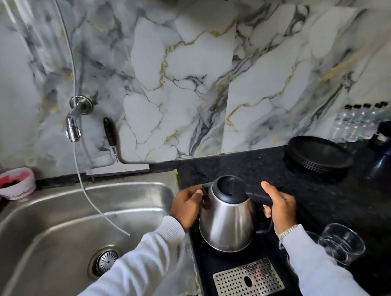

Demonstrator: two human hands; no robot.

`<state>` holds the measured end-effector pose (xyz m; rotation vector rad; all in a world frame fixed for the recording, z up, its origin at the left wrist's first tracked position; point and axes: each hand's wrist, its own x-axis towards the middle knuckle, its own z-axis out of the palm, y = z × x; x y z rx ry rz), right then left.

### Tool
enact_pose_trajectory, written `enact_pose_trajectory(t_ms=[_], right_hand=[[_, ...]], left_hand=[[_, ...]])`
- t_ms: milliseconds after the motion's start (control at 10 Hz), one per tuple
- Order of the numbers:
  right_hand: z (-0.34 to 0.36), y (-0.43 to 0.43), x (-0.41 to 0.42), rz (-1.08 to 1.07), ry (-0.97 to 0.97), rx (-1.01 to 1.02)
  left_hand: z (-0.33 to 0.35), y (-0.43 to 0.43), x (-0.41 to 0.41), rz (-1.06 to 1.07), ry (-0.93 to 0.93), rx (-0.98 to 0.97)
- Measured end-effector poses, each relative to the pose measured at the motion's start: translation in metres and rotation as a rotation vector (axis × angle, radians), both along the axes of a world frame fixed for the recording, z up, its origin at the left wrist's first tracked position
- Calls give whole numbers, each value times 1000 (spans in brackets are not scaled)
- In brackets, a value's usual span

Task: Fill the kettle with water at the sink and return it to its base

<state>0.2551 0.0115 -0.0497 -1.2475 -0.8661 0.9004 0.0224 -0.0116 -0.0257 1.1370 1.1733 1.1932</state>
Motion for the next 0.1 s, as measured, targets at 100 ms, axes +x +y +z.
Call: enact_pose_trajectory(t_ms=[100], right_hand=[[-5,-6,5,4,-45,12]], left_hand=[[1,-7,-1,5,6,-6]])
